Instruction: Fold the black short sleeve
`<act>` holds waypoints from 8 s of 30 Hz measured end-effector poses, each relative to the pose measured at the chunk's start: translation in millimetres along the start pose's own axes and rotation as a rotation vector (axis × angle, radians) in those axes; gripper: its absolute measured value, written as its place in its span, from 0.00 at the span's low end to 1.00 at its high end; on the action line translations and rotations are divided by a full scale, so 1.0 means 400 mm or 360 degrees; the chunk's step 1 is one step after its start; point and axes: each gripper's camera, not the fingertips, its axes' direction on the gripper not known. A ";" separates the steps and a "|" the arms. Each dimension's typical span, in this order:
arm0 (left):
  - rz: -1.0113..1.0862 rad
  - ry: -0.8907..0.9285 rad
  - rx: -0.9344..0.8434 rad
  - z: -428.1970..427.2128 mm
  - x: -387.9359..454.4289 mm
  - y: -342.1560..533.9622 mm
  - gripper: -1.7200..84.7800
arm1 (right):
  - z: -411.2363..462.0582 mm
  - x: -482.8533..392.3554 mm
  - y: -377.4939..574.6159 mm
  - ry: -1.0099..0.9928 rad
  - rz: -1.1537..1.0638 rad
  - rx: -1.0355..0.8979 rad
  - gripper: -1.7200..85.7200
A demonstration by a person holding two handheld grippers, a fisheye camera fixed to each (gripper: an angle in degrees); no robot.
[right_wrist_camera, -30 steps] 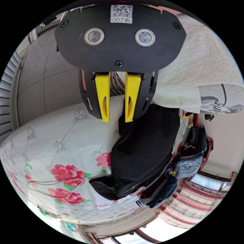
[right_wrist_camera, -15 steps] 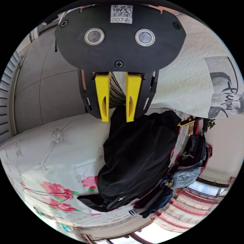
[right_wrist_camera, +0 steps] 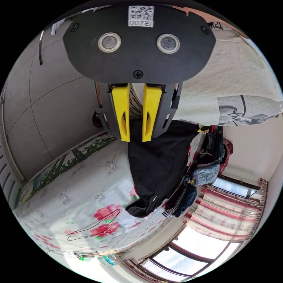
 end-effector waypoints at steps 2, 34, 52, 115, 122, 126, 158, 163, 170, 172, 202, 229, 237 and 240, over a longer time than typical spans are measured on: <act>-0.0031 -0.0023 0.0000 -0.011 -0.015 0.010 0.09 | 0.022 0.005 0.012 0.0044 0.0003 -0.0035 0.07; -0.0071 0.0186 0.0035 -0.166 -0.110 -0.033 0.01 | 0.105 0.167 -0.081 -0.0137 -0.0084 -0.0321 0.11; 0.0046 0.0378 0.0242 -0.245 -0.039 -0.075 0.01 | -0.063 0.046 -0.215 -0.0748 -0.0575 -0.0160 0.02; 0.0478 0.0123 -0.0270 0.023 0.136 0.134 0.02 | 0.116 0.067 -0.189 -0.0474 -0.0122 -0.0555 0.02; 0.0322 0.0156 -0.0433 0.089 0.108 0.107 0.13 | 0.129 0.056 -0.181 -0.0483 -0.0129 -0.0567 0.02; 0.0255 0.0116 -0.0577 0.173 0.114 0.095 0.09 | 0.133 0.061 -0.166 -0.0482 -0.0106 -0.0576 0.02; 0.0972 0.0816 0.1041 -0.689 0.310 -0.300 0.01 | -0.449 -0.503 -0.572 -0.0817 -0.1242 0.0586 0.02; 0.0847 0.0729 0.0754 -0.528 0.209 -0.143 0.01 | -0.284 -0.356 -0.459 -0.0603 -0.1020 0.0287 0.02; 0.0043 0.0849 0.0380 -0.199 -0.049 0.080 0.01 | -0.015 -0.104 -0.288 -0.0692 -0.0386 -0.0022 0.02; -0.0132 0.0862 0.0359 -0.157 -0.088 0.167 0.01 | 0.053 -0.035 -0.218 -0.0698 -0.0176 -0.0145 0.02; -0.0225 0.0234 0.0233 -0.047 0.028 -0.166 0.10 | 0.212 -0.137 -0.419 -0.0003 -0.0228 -0.0230 0.07; -0.0165 0.0294 -0.0129 -0.025 0.017 -0.225 0.01 | 0.153 -0.186 -0.489 -0.0125 -0.0379 -0.0474 0.02; 0.0211 0.0522 0.0406 -0.347 0.151 -0.526 0.01 | -0.131 -0.411 -0.710 -0.0501 -0.0673 0.0187 0.02; 0.0359 0.0501 0.0469 -0.438 0.210 -0.534 0.01 | -0.205 -0.463 -0.696 -0.0524 -0.0801 0.0284 0.02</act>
